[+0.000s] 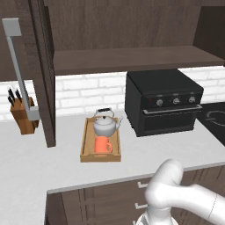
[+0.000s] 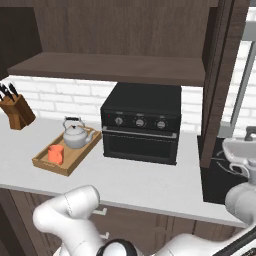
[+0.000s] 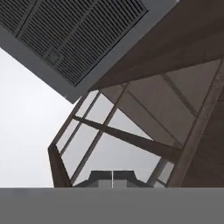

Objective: Pick the kettle from the counter and place it on the tray. Then pick the mug from the cabinet and place it on the tray. Then close the cabinet doors.

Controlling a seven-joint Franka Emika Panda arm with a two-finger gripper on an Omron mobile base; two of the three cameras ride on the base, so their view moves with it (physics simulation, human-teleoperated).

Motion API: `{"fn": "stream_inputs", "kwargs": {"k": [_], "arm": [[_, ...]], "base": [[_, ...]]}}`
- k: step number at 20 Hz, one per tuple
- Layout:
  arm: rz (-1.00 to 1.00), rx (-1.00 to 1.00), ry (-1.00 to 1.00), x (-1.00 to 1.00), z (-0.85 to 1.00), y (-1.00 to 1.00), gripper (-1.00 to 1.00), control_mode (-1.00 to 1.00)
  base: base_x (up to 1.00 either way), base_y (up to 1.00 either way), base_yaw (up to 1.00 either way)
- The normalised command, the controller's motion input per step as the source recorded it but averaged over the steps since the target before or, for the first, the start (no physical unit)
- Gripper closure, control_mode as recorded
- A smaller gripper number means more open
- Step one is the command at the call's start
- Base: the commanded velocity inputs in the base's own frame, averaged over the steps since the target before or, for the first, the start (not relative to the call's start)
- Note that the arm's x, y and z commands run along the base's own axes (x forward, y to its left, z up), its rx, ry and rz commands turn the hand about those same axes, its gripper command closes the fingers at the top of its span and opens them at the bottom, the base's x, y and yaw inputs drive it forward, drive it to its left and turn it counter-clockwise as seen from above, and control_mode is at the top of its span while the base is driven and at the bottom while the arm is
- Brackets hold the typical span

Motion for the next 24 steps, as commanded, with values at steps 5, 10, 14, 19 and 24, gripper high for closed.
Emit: {"fn": "stream_inputs", "kwargs": {"k": [5, 10, 14, 19, 24], "arm": [[0.05, -0.22, -0.05, -0.1, 0.66, 1.0, 1.0, -1.0], [0.05, -0.14, -0.05, 0.0, 0.75, 1.0, 1.0, -1.0], [0.05, -0.14, -0.12, -0.16, 0.73, 1.0, 1.0, -1.0], [0.02, -0.17, -0.01, -0.12, 0.76, 1.0, 1.0, -1.0], [0.0, -0.19, 0.35, 0.23, 0.51, 0.93, 1.0, -1.0]], "base": [[0.0, 0.0, 0.0], [0.0, 0.0, 0.0], [0.0, 0.0, 0.0], [0.0, 0.0, 0.0], [0.0, 0.0, 0.0]]}}
